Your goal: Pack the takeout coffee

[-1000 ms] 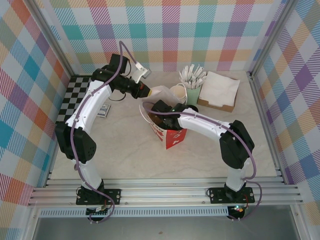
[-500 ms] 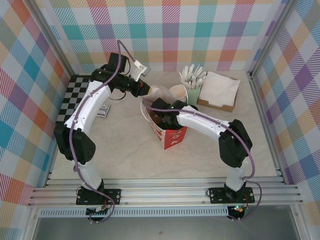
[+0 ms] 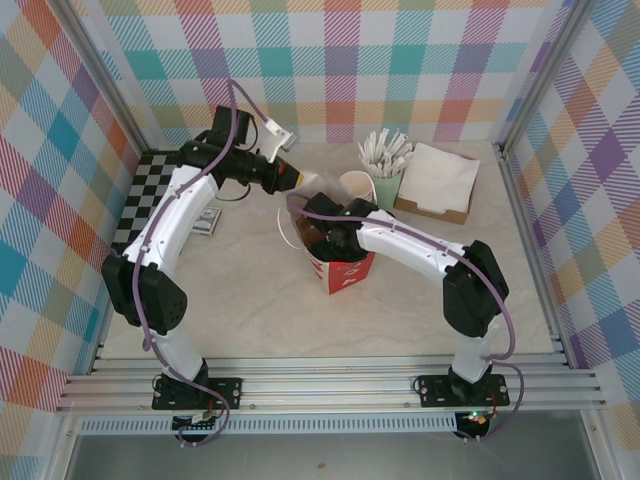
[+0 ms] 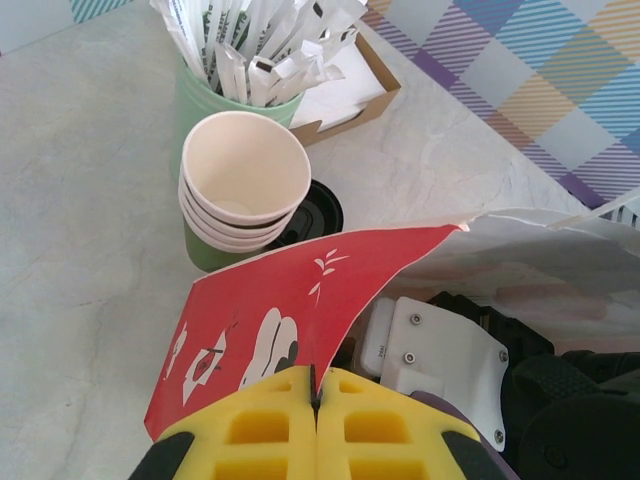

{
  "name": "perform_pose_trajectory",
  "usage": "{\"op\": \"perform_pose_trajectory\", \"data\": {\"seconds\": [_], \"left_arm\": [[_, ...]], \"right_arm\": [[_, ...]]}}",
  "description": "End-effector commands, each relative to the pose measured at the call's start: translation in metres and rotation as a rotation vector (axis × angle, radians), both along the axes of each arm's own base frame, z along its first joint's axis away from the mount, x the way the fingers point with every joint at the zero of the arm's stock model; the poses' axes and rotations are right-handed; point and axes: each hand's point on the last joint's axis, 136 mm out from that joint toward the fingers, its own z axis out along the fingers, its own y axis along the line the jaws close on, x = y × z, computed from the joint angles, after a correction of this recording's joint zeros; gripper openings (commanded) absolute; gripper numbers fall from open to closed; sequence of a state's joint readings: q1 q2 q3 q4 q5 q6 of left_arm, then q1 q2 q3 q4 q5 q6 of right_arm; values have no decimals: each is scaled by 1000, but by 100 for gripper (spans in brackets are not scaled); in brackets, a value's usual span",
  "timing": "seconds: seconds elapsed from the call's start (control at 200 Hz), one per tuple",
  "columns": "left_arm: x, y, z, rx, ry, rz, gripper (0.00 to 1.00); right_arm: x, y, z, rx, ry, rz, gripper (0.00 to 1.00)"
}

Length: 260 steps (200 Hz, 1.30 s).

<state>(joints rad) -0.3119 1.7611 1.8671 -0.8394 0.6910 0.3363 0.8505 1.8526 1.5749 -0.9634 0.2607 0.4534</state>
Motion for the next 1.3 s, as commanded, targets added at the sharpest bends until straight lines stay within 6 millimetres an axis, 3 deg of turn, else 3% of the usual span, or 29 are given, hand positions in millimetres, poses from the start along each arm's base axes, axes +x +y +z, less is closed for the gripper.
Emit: {"op": "perform_pose_trajectory", "data": {"seconds": [0.0, 0.52, 1.295], "left_arm": [[-8, -6, 34, -62, -102, -35, 0], [-7, -3, 31, -41, -98, -23, 0], [1, -3, 9, -7, -46, -11, 0]], "right_arm": [[-5, 2, 15, 52, -4, -15, 87], [-1, 9, 20, 74, -21, 7, 90], [-4, 5, 23, 87, -35, -3, 100]]}}
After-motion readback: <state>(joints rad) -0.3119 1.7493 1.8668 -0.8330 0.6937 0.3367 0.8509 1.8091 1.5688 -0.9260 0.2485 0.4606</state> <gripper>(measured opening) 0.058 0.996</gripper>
